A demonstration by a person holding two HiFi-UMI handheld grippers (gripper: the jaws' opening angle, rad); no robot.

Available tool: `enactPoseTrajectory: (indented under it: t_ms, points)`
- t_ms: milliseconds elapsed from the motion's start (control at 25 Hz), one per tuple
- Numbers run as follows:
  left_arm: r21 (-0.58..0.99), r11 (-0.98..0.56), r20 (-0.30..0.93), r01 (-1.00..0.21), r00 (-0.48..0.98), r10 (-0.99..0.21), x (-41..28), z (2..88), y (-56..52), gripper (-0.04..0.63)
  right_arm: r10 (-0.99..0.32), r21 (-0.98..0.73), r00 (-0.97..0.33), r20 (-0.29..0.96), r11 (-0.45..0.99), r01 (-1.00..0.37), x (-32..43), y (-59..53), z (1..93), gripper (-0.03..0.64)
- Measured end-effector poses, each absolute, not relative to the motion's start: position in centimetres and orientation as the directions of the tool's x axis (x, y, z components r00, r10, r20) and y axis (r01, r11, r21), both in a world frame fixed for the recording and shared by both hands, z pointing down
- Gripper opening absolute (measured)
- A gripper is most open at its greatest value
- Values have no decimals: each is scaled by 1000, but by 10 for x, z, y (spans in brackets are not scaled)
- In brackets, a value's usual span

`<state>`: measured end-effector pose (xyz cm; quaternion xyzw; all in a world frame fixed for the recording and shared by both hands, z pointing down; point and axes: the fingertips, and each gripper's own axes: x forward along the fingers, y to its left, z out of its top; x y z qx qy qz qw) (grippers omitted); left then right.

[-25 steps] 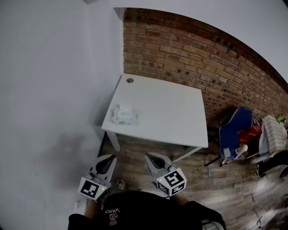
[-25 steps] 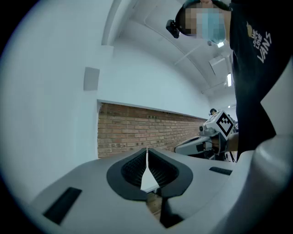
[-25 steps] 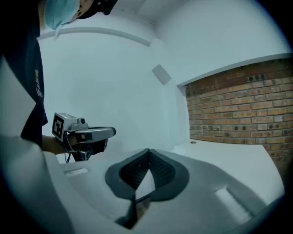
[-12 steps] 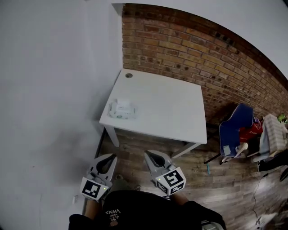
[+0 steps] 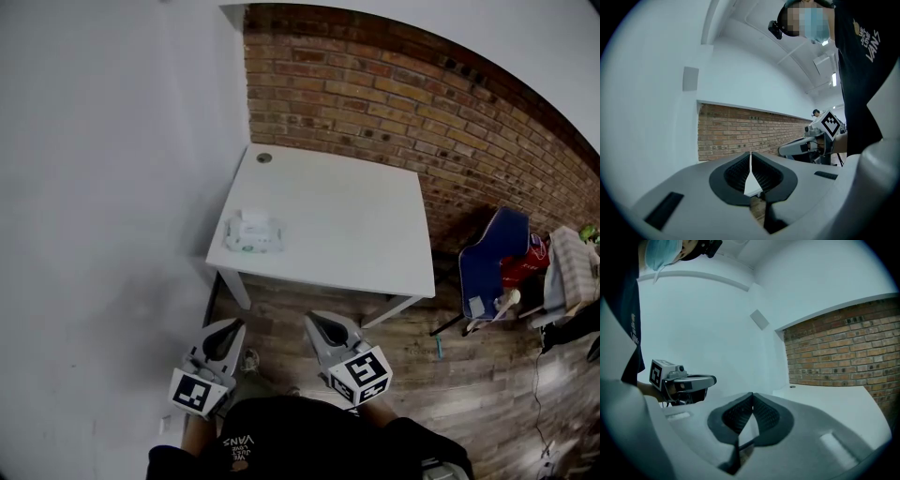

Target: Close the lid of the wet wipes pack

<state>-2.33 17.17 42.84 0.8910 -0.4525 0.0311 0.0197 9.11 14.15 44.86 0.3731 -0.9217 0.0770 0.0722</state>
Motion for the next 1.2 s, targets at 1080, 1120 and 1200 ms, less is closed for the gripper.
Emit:
enactPoseTrajectory:
  t_ms: [1080,1120,1200]
  points:
    - [36,-708,93,-706,707,-701,-125,432,3,16,-772,-85,-598,214,595,-799,-9,-10,442,-2]
    - [36,-714,92,-700,713,-695,-127,433,-1,15,-778,-87,-588,220,585,-806,-11,-13,444,-3]
    - [37,-726,90,-686,726,-682,-132,435,-8,17,-789,-83,-570,228,567,-819,-16,-19,447,-3]
